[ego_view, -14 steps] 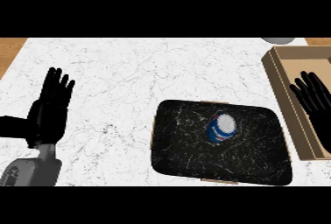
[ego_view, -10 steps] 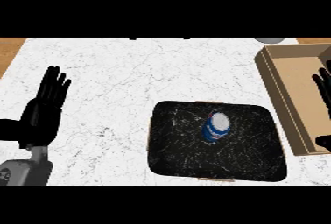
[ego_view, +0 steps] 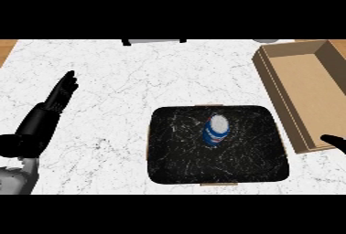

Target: Pick the can from the tray and place it in the cardboard box

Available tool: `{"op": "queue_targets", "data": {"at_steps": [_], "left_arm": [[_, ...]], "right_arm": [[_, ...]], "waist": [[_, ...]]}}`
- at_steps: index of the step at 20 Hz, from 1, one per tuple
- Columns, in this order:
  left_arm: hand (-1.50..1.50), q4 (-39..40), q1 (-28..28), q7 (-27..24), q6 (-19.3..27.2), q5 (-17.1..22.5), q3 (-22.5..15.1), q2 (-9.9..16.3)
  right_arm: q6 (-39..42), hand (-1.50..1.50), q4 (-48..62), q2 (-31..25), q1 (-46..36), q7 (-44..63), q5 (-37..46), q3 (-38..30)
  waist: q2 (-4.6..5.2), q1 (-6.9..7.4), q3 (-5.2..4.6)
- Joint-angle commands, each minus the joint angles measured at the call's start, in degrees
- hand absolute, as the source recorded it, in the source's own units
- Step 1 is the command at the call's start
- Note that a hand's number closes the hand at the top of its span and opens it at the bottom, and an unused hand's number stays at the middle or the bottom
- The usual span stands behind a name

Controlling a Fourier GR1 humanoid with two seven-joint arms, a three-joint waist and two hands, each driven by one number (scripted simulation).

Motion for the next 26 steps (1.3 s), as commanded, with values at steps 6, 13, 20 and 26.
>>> {"op": "queue_targets", "data": {"at_steps": [6,13,20,26], "left_arm": [[0.00,0.9,-1.3,-2.5,-2.5,-3.1,-3.1,-0.3],[0.00,2.4,-5.8,-1.4,-4.5,-3.1,-3.6,-0.8],[0.00,2.6,-8.8,-1.2,-5.3,-4.1,-5.5,-2.8],[0.00,4.9,-10.6,-1.1,-5.8,-4.5,-5.5,-3.4]], "right_arm": [[1.8,-1.50,-22.2,-11.0,8.2,25.8,23.5,8.9],[20.2,-1.50,-28.4,-19.3,2.9,47.8,22.6,17.0],[29.6,-1.50,-27.1,-17.4,-10.6,64.5,18.3,25.8],[32.4,-1.50,-23.4,-13.7,-16.5,70.7,15.5,31.9]], "waist": [[0.74,3.17,0.14],[1.54,6.62,0.11],[2.15,10.08,0.06],[2.13,9.92,0.02]]}}
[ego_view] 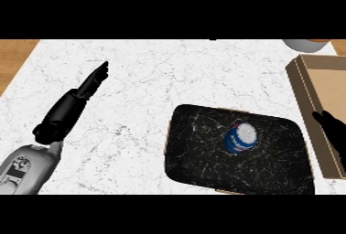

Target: Pick the can from the tray and place it in the cardboard box

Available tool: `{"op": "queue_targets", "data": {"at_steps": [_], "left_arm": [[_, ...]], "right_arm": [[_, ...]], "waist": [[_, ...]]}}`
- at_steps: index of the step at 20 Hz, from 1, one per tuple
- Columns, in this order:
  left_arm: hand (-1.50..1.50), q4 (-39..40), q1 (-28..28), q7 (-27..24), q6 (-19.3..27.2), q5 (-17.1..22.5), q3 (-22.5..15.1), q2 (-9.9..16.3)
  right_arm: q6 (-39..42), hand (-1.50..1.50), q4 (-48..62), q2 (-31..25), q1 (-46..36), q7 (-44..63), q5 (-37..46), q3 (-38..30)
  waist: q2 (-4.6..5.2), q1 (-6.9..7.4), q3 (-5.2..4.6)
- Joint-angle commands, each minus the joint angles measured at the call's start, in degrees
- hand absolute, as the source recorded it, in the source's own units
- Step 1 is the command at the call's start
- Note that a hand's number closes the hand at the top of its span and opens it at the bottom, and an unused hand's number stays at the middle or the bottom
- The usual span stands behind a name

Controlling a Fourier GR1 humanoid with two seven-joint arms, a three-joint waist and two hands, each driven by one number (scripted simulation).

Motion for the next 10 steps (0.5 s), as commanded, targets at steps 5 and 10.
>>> {"op": "queue_targets", "data": {"at_steps": [5,10], "left_arm": [[0.00,0.8,0.2,-0.4,0.8,-1.7,-0.9,-1.4],[0.00,3.2,-0.7,-0.8,-0.8,-0.2,1.6,-0.2]], "right_arm": [[5.0,-1.50,5.7,8.3,-10.7,17.8,-2.5,7.3],[5.9,-1.50,13.8,13.3,-15.3,17.8,-0.6,10.9]], "waist": [[-0.37,0.03,0.09],[-0.45,-0.94,0.14]]}}
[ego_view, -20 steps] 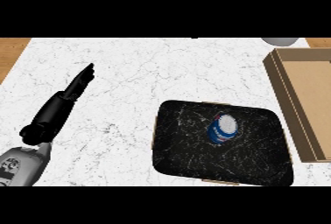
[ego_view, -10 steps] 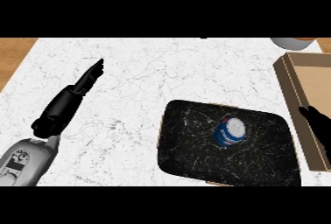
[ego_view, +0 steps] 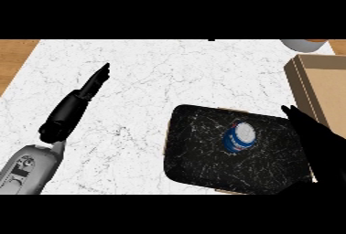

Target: Pick the can from the tray and place it in the cardboard box

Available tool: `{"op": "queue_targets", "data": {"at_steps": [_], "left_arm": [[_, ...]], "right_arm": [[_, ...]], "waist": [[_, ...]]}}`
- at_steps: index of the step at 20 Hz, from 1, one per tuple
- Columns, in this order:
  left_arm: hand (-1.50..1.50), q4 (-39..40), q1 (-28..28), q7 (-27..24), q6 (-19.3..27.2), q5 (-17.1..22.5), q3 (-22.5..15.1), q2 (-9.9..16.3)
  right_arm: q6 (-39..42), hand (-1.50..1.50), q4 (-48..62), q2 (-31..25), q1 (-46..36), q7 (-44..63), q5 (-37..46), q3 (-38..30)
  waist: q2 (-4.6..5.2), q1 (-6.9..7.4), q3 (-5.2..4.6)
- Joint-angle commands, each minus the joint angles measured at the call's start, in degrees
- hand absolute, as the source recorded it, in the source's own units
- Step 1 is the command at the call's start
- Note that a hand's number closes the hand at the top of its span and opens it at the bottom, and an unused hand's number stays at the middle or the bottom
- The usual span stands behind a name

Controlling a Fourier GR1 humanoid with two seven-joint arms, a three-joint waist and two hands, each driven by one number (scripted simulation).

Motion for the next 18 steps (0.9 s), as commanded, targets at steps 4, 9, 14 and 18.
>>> {"op": "queue_targets", "data": {"at_steps": [4,9,14,18], "left_arm": [[0.00,-0.1,1.1,-1.1,-0.6,0.2,1.5,1.1],[0.00,0.5,2.0,-1.3,1.2,-1.5,0.7,-0.7],[0.00,1.4,3.5,-2.5,-0.5,0.0,2.9,0.7],[0.00,0.4,4.0,-2.1,0.2,-0.8,1.4,-1.2]], "right_arm": [[5.1,-1.50,9.9,7.5,-8.8,14.0,3.6,4.9],[5.2,-1.50,16.5,15.5,-11.8,14.0,8.3,8.4],[9.1,-1.50,23.6,19.7,-15.7,14.0,8.5,7.1],[7.8,-1.50,29.1,24.9,-15.7,14.0,12.2,8.5]], "waist": [[-0.49,-0.42,0.02],[-0.76,-2.25,0.16],[-0.90,-2.73,0.21],[-0.91,-3.17,0.31]]}}
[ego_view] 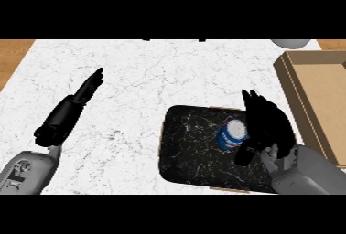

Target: Pick the can from the tray and place it in the cardboard box

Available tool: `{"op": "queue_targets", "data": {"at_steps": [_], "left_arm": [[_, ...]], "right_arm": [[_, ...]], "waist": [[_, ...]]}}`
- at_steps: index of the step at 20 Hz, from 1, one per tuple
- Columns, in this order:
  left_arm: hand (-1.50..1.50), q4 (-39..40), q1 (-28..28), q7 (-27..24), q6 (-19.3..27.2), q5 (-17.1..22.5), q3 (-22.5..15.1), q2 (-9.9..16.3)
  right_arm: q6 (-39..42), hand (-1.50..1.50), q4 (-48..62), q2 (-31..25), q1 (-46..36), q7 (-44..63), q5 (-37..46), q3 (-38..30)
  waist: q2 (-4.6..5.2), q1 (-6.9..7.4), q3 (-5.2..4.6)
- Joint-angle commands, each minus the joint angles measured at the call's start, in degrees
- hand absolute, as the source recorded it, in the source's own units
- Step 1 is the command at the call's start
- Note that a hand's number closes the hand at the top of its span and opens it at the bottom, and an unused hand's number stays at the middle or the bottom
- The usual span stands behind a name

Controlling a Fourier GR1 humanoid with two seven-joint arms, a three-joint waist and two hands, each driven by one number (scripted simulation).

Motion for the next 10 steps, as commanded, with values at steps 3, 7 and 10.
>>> {"op": "queue_targets", "data": {"at_steps": [3,7,10], "left_arm": [[0.00,-0.9,2.4,-1.7,0.5,-1.2,0.8,0.4],[0.00,-3.5,-0.2,3.8,0.5,-0.4,1.8,0.3],[0.00,0.7,-0.7,1.8,0.0,-0.9,1.6,-1.2]], "right_arm": [[4.3,-1.50,5.4,9.9,-3.4,13.7,5.0,0.5],[6.9,-1.50,7.0,12.3,-4.1,13.7,5.1,-1.4],[6.5,-1.50,5.8,12.7,-1.2,13.6,5.7,-1.1]], "waist": [[-0.23,-0.68,0.09],[-0.13,-0.97,0.20],[0.05,-1.71,0.22]]}}
